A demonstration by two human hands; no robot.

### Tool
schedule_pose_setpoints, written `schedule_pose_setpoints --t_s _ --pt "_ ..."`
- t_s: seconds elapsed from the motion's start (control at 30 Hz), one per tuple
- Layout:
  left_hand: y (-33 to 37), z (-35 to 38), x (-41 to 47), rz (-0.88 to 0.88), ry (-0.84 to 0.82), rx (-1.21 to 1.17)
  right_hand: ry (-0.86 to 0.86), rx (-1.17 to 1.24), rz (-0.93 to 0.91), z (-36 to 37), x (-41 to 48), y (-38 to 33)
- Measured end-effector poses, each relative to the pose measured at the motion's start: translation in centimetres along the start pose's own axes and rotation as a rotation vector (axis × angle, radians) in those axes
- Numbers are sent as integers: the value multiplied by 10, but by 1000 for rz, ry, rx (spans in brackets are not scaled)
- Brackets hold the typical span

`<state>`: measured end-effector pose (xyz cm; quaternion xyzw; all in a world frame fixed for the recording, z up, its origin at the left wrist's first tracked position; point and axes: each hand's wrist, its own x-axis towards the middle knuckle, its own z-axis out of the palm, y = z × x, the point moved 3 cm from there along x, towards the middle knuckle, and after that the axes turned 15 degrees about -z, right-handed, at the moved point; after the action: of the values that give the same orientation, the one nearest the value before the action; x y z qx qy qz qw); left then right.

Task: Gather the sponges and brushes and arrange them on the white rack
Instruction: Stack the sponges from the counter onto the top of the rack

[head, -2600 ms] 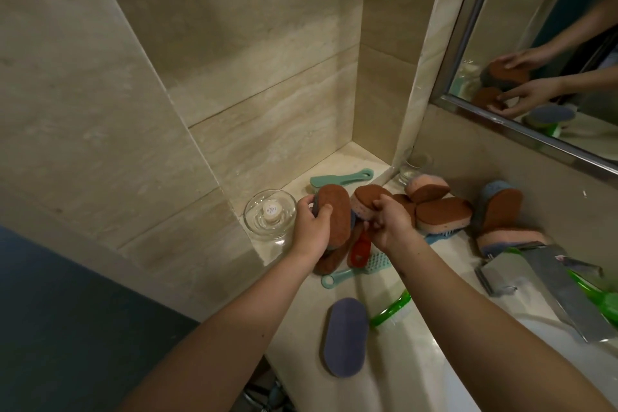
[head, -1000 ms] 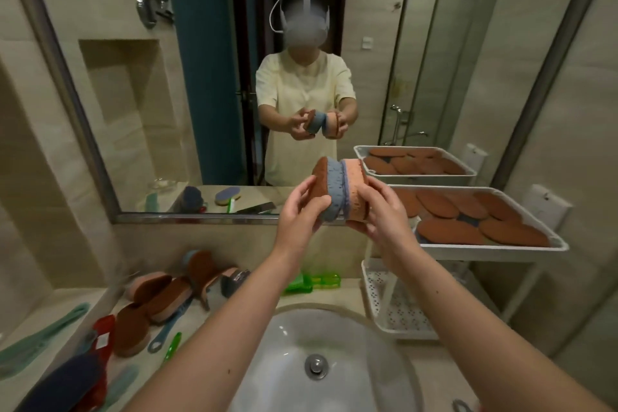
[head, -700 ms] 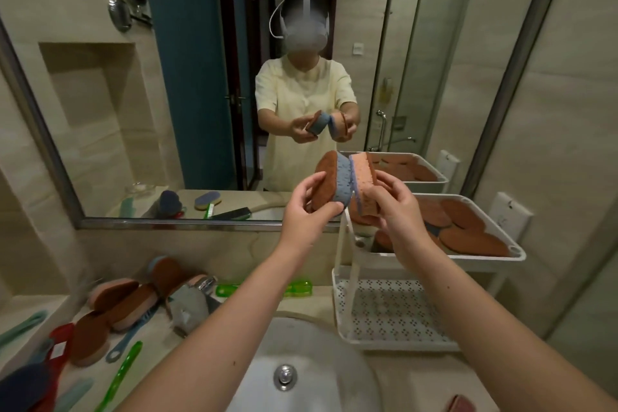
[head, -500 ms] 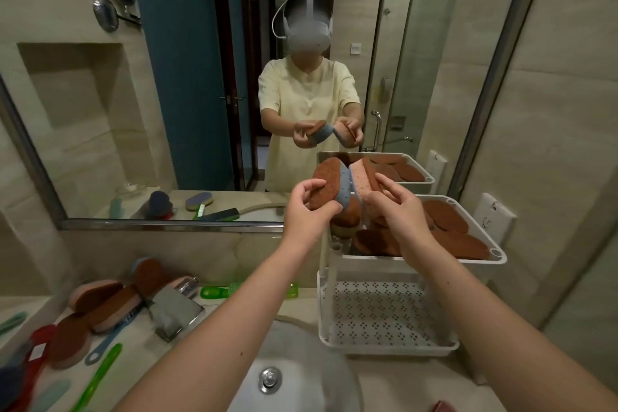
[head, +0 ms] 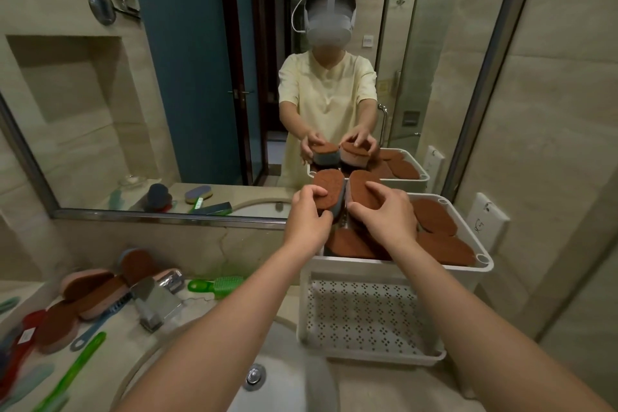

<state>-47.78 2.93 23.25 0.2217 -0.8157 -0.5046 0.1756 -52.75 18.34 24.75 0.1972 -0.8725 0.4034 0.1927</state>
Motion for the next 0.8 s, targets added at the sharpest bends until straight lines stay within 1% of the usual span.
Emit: schedule_pose_setpoints --t_s 0.1,0.23,0.37,0.6,0.8 --pt "-3 6 1 42 40 103 26 -14 -9 4 1 7" --pt "-4 8 1 71 101 174 34 -29 -21 7 4 12" --pt "-6 8 1 85 142 203 18 -97 -15 11 5 14" --pt "-9 7 2 67 194 237 22 -114 -30 14 3 12" --pt "-9 6 0 61 177 213 -2 -101 -19 14 1 10"
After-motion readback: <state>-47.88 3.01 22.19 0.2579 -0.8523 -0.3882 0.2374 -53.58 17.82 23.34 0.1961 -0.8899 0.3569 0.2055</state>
